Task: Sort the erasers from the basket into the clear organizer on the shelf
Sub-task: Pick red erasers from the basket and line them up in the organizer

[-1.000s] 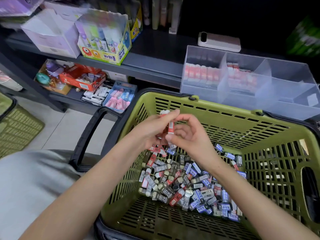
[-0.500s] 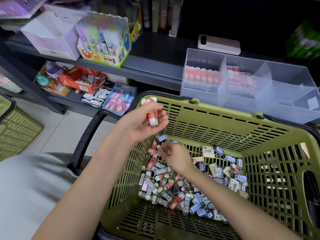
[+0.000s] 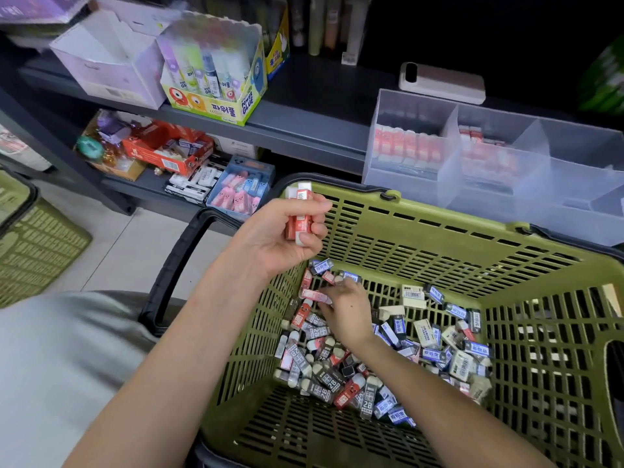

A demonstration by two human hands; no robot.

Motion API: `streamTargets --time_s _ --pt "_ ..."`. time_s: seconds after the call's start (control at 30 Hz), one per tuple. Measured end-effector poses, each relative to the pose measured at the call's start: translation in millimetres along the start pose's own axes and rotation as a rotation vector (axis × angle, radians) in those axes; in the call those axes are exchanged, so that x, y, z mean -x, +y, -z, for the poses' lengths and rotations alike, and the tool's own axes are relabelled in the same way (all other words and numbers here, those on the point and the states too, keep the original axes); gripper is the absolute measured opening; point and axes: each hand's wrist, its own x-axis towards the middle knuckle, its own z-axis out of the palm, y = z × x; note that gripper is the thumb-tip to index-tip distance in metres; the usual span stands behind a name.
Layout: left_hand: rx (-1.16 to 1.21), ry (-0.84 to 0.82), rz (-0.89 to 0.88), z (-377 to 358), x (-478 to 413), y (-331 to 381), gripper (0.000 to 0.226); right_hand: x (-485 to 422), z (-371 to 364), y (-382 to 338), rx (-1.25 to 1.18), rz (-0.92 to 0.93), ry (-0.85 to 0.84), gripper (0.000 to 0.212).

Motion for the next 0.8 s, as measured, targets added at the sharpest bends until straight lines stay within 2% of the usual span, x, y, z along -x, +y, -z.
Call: streamTargets --time_s 0.1,0.17,0.23,0.3,0.37,0.43,0.5,0.6,0.63,0.7,0.77,0.8 --pt "-0.107 0.094 -0.018 -2 0 -4 0.024 0 27 -5 -0.348 -0.254 -0.002 0.02" --pt "-0.218 0.177 -0.046 -5 -2 -9 0.033 -5 58 -10 -0.704 -0.414 -0.033 0.02" --pt "-0.309 0.245 -0.082 -6 -4 -16 0.048 -10 97 -21 -1.022 -0.455 0.065 0.013" --pt "-0.356 0.223 -0.089 -8 -5 -22 0.06 -15 130 -36 -1.181 -0.388 0.149 0.015" --pt "-0.382 0.105 -0.075 -13 -6 -28 0.057 -19 148 -54 -1.169 -0.321 0.179 0.017" --pt "-0.384 0.042 -0.084 -18 -7 -35 0.037 -22 153 -69 -1.058 -0.305 0.187 0.014" --pt "-0.336 0.017 -0.088 -20 -7 -38 0.015 -22 156 -75 -1.016 -0.249 0.123 0.013" --pt "-0.223 0.031 -0.069 -19 -7 -34 0.013 -20 164 -71 -1.233 -0.136 -0.025 0.021" --pt "-0.203 0.065 -0.07 -18 -8 -32 0.01 -19 163 -66 -1.296 -0.122 0.018 0.023" --pt "-0.168 0.136 -0.082 -19 -8 -30 0.009 -20 155 -56 -1.349 -0.178 0.216 0.02" --pt "-0.117 0.212 -0.094 -20 -7 -29 0.012 -23 135 -43 -1.188 -0.306 0.371 0.018" --pt "-0.089 0.231 -0.1 -20 -6 -27 0.011 -25 121 -36 -1.002 -0.355 0.369 0.02"
